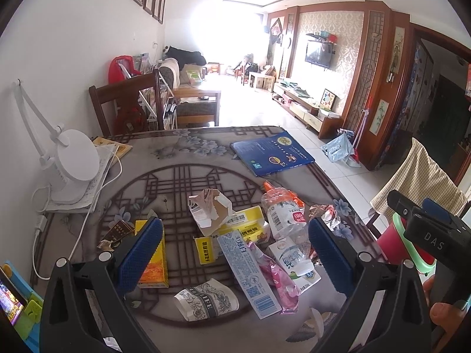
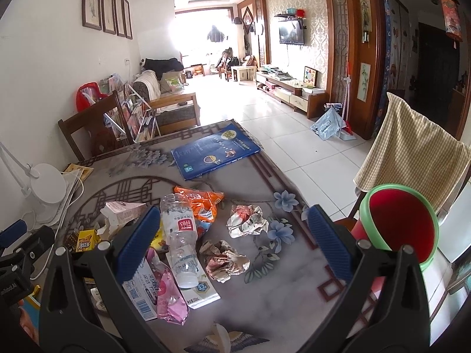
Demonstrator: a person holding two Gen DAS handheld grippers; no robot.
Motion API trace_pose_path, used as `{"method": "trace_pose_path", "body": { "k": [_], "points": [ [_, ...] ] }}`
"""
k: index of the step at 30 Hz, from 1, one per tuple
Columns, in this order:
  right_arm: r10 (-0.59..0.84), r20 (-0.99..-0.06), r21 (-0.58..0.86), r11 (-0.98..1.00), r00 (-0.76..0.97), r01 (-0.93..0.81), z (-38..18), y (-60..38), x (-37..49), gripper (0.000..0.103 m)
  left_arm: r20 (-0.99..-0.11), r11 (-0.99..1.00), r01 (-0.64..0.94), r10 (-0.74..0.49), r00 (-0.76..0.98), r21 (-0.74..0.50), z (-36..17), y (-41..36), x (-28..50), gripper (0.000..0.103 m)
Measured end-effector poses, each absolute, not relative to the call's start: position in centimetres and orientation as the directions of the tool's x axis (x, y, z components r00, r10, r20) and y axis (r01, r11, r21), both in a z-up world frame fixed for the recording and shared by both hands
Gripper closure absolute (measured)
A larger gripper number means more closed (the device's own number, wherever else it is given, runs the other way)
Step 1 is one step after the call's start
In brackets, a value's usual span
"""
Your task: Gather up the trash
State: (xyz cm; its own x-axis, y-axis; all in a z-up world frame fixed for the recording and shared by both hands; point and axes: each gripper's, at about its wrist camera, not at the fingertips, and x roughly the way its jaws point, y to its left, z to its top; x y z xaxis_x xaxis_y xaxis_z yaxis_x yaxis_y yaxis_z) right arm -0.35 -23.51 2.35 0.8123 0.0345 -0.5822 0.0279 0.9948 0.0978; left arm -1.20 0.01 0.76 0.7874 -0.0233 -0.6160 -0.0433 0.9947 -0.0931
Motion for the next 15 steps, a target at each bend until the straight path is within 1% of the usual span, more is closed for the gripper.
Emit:
{"method": "trace_pose_path", "body": {
  "k": [15],
  "points": [
    [0.031, -0.590, 0.097, 0.995, 0.807, 0.033, 2.34, -23.65, -0.13, 0.004, -0.618, 0.995, -0.045, -0.022, 0.786, -0.093, 0.74, 0.16, -1.12, 0.008]
  ]
}}
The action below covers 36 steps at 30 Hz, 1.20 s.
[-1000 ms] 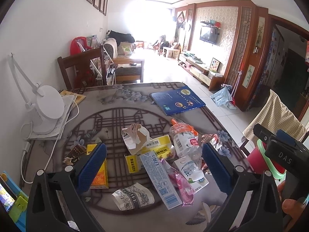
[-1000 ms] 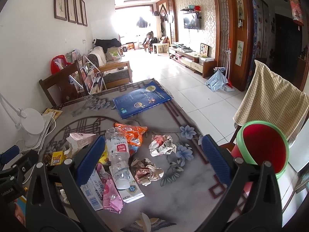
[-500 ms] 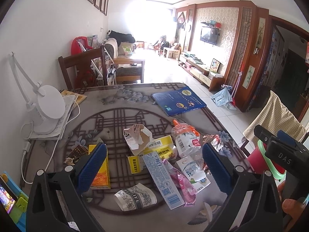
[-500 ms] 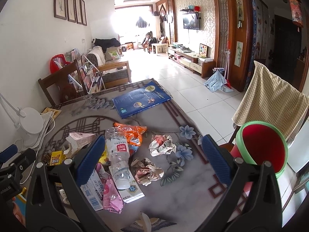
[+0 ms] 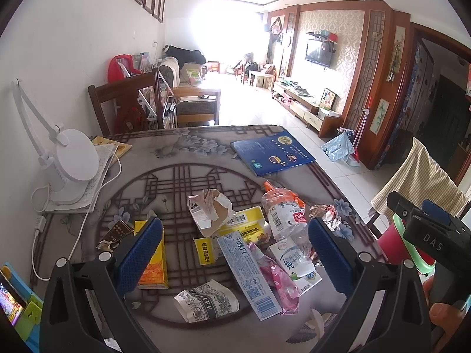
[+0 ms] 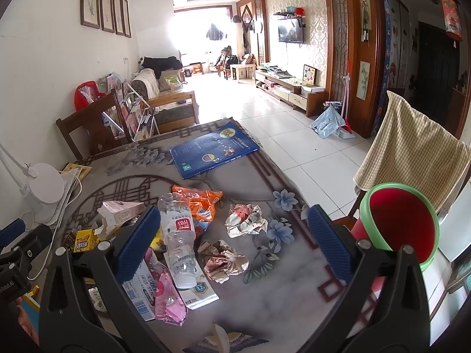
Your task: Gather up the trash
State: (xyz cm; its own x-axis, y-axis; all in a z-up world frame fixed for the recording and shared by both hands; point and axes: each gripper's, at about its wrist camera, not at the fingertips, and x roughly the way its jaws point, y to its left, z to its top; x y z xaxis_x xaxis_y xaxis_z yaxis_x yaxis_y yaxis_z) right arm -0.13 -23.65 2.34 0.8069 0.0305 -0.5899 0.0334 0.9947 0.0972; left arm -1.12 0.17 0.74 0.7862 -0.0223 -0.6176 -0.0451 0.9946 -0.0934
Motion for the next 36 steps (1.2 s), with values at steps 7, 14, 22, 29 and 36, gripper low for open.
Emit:
{"method": "trace_pose_path", "body": {
  "k": [7, 14, 22, 29, 36],
  "points": [
    [0.024, -0.597, 0.096, 0.995, 0.802, 0.042, 2.1, -23.9, 0.3, 0.004, -0.618, 0.995, -0.046, -0.022, 0.786, -0.093, 0.8, 0.2, -1.1, 0.008],
    [0.023, -0.597, 0.096, 0.994, 0.802, 0.043, 2.0, -24.0, 0.3, 0.004, -0.618, 0.995, -0.046, -0.022, 0.786, -0.094, 0.8, 0.2, -1.1, 0.008],
    [0.023, -0.597, 0.095, 0.995, 0.802, 0.042, 2.0, -23.9, 0.3, 0.004, -0.622, 0.995, -0.049, -0.019, 0.783, -0.092, 0.6, 0.9, -1.1, 0.008],
    [0.072, -0.617, 0.095, 0.995, 0.784, -0.017, 1.2, -21.6, 1.7, 0.004, -0.644, 0.998, -0.015, -0.024, 0.764, -0.056, -1.3, 2.0, -2.1, 0.008],
    [0.233, -0.673, 0.094, 0.968, 0.702, -0.232, -0.9, -14.3, 3.0, 0.004, -0.782, 0.991, -0.115, 0.015, 0.623, -0.073, -7.7, 7.9, -7.3, 0.014]
  ]
}}
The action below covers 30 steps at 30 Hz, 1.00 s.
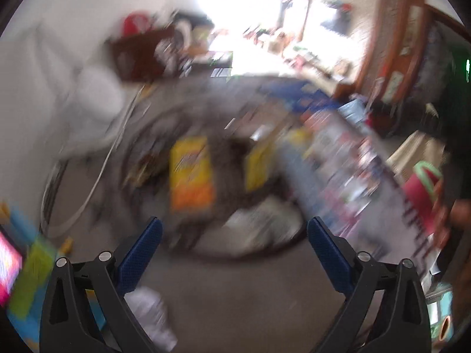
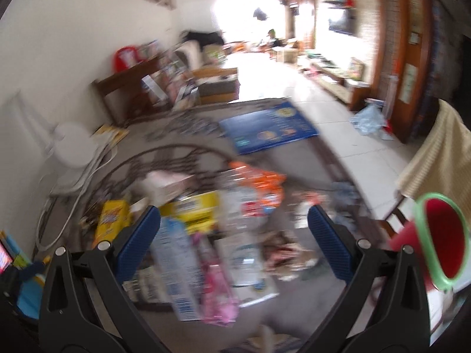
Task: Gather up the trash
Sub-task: 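Grasp the yellow iced-tea carton with the right gripper while the left gripper grasps crumpled foil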
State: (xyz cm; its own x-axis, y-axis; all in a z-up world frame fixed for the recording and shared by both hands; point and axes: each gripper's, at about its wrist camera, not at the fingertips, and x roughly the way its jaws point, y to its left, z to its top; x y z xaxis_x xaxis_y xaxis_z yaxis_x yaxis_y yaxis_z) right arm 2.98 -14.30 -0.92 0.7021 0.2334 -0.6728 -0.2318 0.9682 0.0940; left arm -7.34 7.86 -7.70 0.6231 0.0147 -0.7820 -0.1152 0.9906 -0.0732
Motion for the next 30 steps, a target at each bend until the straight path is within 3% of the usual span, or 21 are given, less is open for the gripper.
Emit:
{"method": "trace_pose_path", "body": {
  "k": [6, 10, 16, 18, 20, 22, 24, 26, 27, 28, 30],
  "points": [
    [0.431, -0.710, 0.157, 0.868, 0.557, -0.471, -2.1, -6.0, 4.0, 0.004, -0.884, 0.947, -0.307, 0.060, 0.463, -0.096, -13.4, 13.7, -11.8, 0.028],
    [0.503, -0.751, 0.194, 0.788, 0.428, -0.585, -3.7, 0.6, 4.8, 0.004, -0.905, 0.922, -0.363, 0.032, 0.423, -0.137, -15.7, 15.2, -12.7, 0.029],
    [0.435, -0.848, 0.164, 0.759, 0.304, -0.631, -8.7, 8.1, 5.7, 0.006, -0.911, 0.917, -0.374, 0.029, 0.411, -0.139, -17.1, 15.9, -12.4, 0.032],
    [0.394, -0.875, 0.153, 0.776, 0.282, -0.612, -10.6, 9.4, 6.4, 0.006, -0.911, 0.919, -0.376, 0.048, 0.409, -0.120, -17.1, 15.8, -12.3, 0.044],
    [0.355, -0.899, 0.154, 0.805, 0.257, -0.573, -12.2, 10.1, 7.2, 0.006, -0.912, 0.915, -0.385, 0.053, 0.406, -0.118, -17.1, 16.2, -12.4, 0.050],
    [0.328, -0.914, 0.153, 0.825, 0.239, -0.544, -13.5, 10.6, 7.8, 0.006, -0.914, 0.911, -0.393, 0.052, 0.402, -0.122, -17.0, 16.4, -12.4, 0.051],
    [0.302, -0.927, 0.149, 0.841, 0.224, -0.520, -14.5, 10.9, 8.3, 0.006, -0.915, 0.909, -0.400, 0.059, 0.400, -0.117, -16.9, 16.2, -12.5, 0.044],
    [0.276, -0.939, 0.139, 0.849, 0.203, -0.510, -15.5, 11.2, 8.3, 0.013, -0.915, 0.904, -0.406, 0.047, 0.400, -0.131, -16.8, 16.0, -12.6, 0.037],
    [0.269, -0.943, 0.137, 0.850, 0.195, -0.509, -15.8, 11.3, 8.4, 0.031, -0.914, 0.902, -0.410, 0.043, 0.403, -0.138, -16.9, 15.9, -12.6, 0.034],
    [0.265, -0.947, 0.140, 0.851, 0.183, -0.507, -16.2, 11.3, 8.4, 0.040, -0.914, 0.900, -0.411, 0.040, 0.403, -0.142, -16.8, 15.9, -12.9, 0.033],
    [0.308, -0.936, 0.185, 0.843, 0.172, -0.505, -16.2, 10.7, 8.2, 0.040, -0.918, 0.898, -0.415, 0.035, 0.395, -0.144, -17.1, 16.0, -13.1, 0.033]
  ]
}}
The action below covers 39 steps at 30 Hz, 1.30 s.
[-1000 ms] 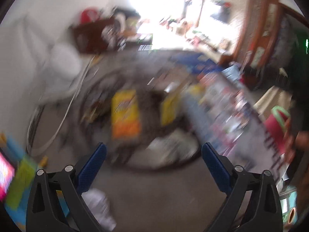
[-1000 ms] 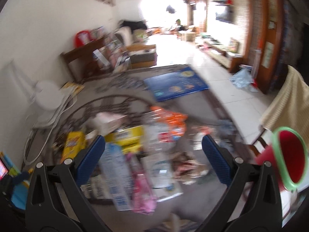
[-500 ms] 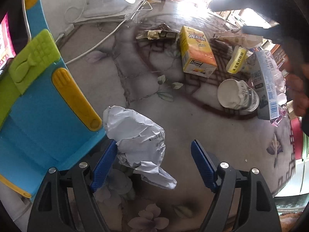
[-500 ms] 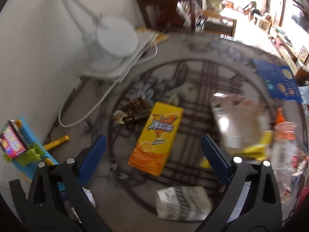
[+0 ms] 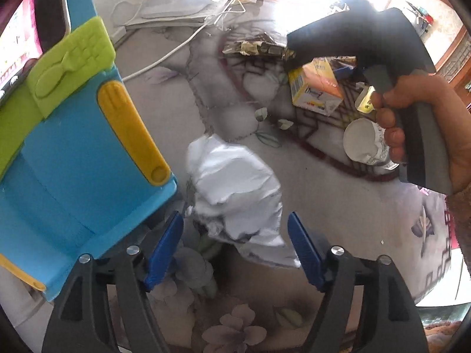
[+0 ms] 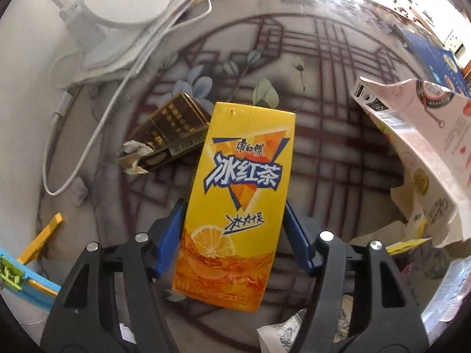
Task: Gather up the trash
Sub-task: 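Grasp the yellow iced-tea carton with the right gripper while the left gripper grasps crumpled foil, then carry both items to the red bucket and open both grippers inside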
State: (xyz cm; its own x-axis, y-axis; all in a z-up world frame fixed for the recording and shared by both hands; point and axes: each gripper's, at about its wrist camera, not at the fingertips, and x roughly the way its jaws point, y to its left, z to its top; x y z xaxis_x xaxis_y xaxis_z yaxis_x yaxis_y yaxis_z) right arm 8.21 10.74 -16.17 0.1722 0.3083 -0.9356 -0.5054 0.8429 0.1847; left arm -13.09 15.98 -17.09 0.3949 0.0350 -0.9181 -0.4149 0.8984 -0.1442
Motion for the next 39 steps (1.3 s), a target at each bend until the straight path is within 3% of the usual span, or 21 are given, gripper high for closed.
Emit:
{"method": "trace_pose_path", "body": {
  "k": [6, 8, 11, 17, 28, 39],
  "points": [
    [0.451, -0.875, 0.287, 0.776, 0.177, -0.562, -12.0, 8.3, 5.9, 0.041, -0.914, 0.896, -0.414, 0.024, 0.405, -0.159, -17.3, 16.0, -12.2, 0.036],
    [0.488, -0.849, 0.287, 0.750, 0.205, -0.596, -9.7, 6.9, 4.6, 0.041, -0.913, 0.898, -0.409, 0.023, 0.406, -0.160, -17.3, 15.9, -11.8, 0.047],
    [0.518, -0.820, 0.281, 0.736, 0.245, -0.617, -7.1, 4.8, 3.4, 0.041, -0.905, 0.908, -0.386, 0.021, 0.426, -0.161, -17.1, 15.7, -11.1, 0.055],
    [0.526, -0.764, 0.268, 0.786, 0.375, -0.557, -3.3, -2.7, 1.2, 0.041, -0.855, 0.934, -0.323, 0.040, 0.518, -0.152, -13.7, 13.8, -9.7, 0.057],
    [0.313, -0.755, 0.240, 0.950, 0.576, -0.201, -2.4, -21.5, 1.4, 0.041, -0.755, 0.982, -0.055, -0.101, 0.648, -0.178, -6.9, 3.2, -3.1, 0.057],
    [-0.007, -0.788, 0.162, 0.962, 0.616, 0.219, -3.5, -44.6, 3.2, 0.041, -0.714, 0.958, 0.185, -0.288, 0.638, -0.220, -4.8, -13.3, 3.2, 0.057]
  ]
}}
